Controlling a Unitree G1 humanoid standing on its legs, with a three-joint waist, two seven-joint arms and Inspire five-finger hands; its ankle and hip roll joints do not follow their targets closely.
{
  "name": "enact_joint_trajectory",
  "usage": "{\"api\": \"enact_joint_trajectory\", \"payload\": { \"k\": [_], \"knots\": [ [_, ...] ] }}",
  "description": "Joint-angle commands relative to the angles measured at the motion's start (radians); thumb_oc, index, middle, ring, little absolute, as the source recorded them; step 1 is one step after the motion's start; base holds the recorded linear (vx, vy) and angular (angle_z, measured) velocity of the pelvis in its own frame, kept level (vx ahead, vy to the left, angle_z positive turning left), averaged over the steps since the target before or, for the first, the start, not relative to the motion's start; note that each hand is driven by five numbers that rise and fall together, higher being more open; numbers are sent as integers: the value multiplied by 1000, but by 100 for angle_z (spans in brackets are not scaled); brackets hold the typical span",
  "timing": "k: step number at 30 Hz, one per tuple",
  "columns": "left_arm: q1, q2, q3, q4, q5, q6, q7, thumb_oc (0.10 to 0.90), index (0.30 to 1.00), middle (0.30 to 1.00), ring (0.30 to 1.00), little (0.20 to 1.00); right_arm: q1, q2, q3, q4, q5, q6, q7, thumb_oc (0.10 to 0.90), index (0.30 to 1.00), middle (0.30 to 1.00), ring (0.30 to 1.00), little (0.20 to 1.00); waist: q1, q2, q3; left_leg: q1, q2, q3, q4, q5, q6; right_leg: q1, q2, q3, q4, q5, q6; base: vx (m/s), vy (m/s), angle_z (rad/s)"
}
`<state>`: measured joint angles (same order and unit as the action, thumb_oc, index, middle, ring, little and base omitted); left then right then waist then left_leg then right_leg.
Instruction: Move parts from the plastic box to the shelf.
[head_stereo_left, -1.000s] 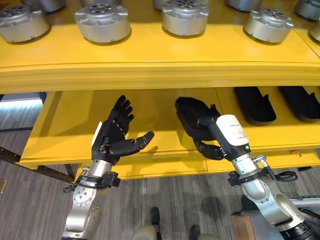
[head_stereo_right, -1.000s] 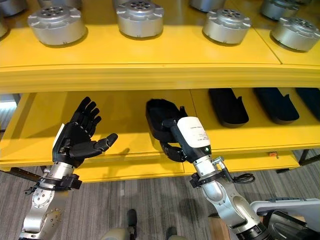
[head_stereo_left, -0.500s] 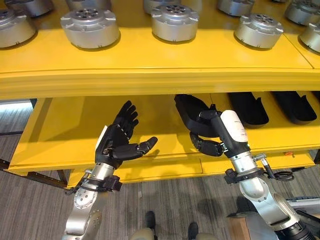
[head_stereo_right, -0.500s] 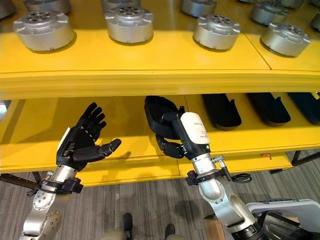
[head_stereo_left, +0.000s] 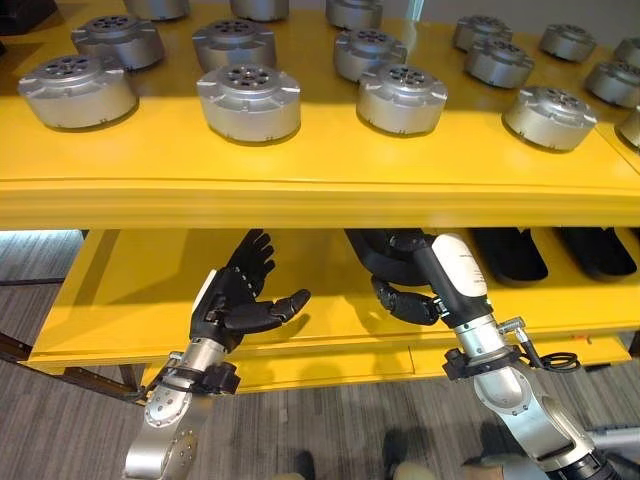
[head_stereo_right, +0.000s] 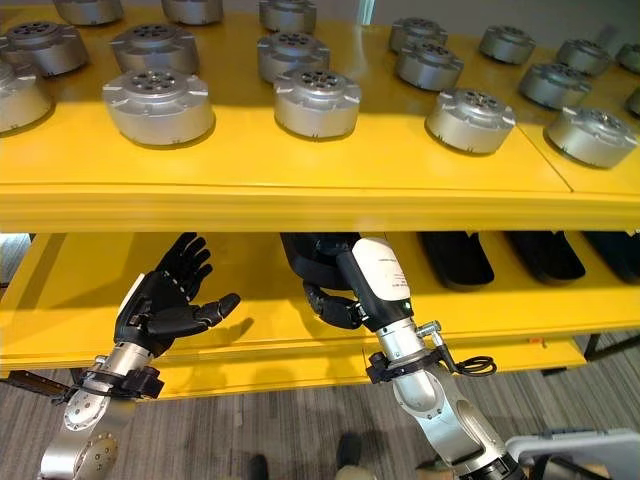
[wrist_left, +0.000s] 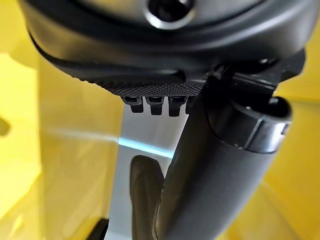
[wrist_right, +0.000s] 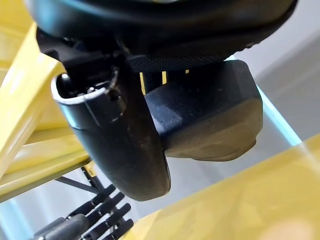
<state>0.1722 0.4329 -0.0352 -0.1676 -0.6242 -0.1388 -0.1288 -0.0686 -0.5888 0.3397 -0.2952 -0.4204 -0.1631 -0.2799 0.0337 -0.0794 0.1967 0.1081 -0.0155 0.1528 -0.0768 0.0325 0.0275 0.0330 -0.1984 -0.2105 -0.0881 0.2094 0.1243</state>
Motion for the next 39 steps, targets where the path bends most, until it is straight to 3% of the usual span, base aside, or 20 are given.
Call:
{"api": "enact_joint_trajectory", "payload": {
  "k": [1, 11, 22, 27, 39],
  "knots": [
    [-85, 6, -18, -128, -32, -106, -36, 900, 1000, 1000, 1000, 1000, -146, -35, -47, -48, 43, -45, -48, 400, 300, 300, 300, 300, 4, 32, -54, 56, 139, 18, -11, -67, -95, 43, 25, -15, 21, -125, 52, 34, -20, 38],
    [-73, 17, -19, -126, -32, -122, -21, 900, 1000, 1000, 1000, 1000, -142, -49, -36, -38, 68, 0, -80, 400, 300, 300, 300, 300, 12, 30, -54, 62, 140, -3, -11, -66, -94, 82, 37, -6, 14, -140, 39, 15, -6, 3],
    [-108, 39, -34, -130, -44, -78, -14, 900, 1000, 1000, 1000, 1000, -198, -67, -41, -15, 83, 66, -53, 400, 300, 300, 300, 300, 21, 30, -23, 40, 129, -13, -3, -58, -86, 46, 48, 14, 74, -177, 26, -27, -14, 4],
    [-181, 47, -49, -119, -33, -98, -6, 900, 1000, 1000, 1000, 1000, -271, -67, -38, 15, 85, 79, -58, 400, 300, 300, 300, 300, 24, 27, 30, -54, 141, -17, 118, -73, -88, -35, 45, 22, 184, -211, 14, -140, -46, 10],
    [-309, 38, -65, -109, 26, -59, 34, 900, 1000, 1000, 1000, 1000, -401, -28, -53, 126, 134, 112, -94, 400, 300, 300, 300, 300, 28, 9, 136, -231, 171, -39, 367, -141, -82, -181, 47, 35, 398, -291, -23, -67, -59, 5]
  ]
}}
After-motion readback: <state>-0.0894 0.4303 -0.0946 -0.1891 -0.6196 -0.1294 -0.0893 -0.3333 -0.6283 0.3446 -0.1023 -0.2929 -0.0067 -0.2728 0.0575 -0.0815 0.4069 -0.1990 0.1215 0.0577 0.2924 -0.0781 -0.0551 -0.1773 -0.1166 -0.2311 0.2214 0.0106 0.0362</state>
